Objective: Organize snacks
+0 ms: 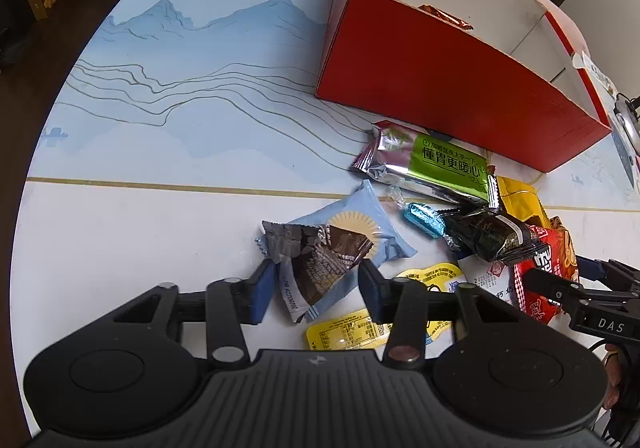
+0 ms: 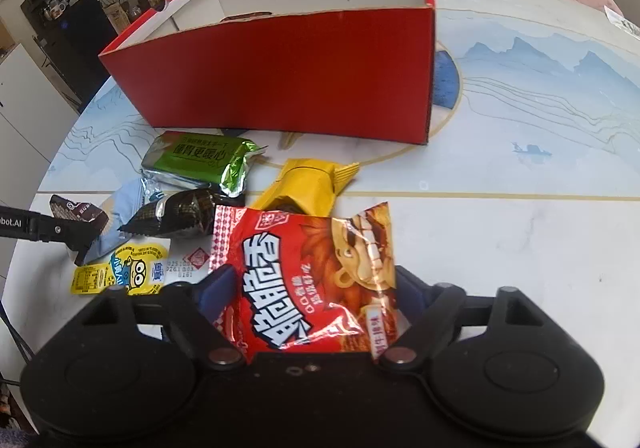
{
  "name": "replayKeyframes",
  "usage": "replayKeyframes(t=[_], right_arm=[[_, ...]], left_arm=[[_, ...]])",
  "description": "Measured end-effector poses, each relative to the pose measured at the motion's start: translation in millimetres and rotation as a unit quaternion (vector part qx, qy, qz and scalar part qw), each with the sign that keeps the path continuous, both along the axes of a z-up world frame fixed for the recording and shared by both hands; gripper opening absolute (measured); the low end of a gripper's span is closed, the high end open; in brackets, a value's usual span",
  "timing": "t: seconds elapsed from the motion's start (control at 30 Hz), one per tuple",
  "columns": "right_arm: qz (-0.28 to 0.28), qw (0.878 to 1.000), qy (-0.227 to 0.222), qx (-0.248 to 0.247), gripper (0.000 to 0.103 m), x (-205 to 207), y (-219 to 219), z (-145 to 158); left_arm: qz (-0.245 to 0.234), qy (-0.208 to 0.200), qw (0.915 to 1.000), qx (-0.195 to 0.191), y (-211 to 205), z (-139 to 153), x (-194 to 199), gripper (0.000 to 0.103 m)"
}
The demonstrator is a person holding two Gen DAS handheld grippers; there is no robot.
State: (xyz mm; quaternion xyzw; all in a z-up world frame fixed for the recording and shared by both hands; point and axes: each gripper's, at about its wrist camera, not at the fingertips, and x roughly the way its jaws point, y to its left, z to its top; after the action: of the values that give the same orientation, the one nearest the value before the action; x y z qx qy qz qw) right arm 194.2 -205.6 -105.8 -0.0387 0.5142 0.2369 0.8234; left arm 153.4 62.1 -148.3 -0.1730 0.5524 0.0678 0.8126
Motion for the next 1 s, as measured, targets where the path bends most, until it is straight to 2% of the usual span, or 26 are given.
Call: replayKeyframes(t=[0.27,0.47,0.63,1.0], right_arm=[[0.003,1.0,-0.025,-0.01,0.073,-9.7,2.1,5.8],[-0.01,1.0,-0.027,-0.002,0.067,-13.0,-3.0,11.2],[-0.022,0.999,-0.033,0.004,0.052,-18.6,-9.4,18.1],[-0.037,0.998,-0.047,0.023,0.034,-30.5,-19.1,34.5]], left_arm=[[0.004,-0.006,1.0,0.0,0.7,2.6,-5.9,0.032],[0.007,-0.016,0.9998,-0.004,2.5,6.8,-12.4,0.031],[0.006,-0.024,0.9997,-0.007,2.9,13.2,-19.9,0.031],[-0.003,-0.039,0.9992,-0.012,0.8,27.5,-30.4,0.031]])
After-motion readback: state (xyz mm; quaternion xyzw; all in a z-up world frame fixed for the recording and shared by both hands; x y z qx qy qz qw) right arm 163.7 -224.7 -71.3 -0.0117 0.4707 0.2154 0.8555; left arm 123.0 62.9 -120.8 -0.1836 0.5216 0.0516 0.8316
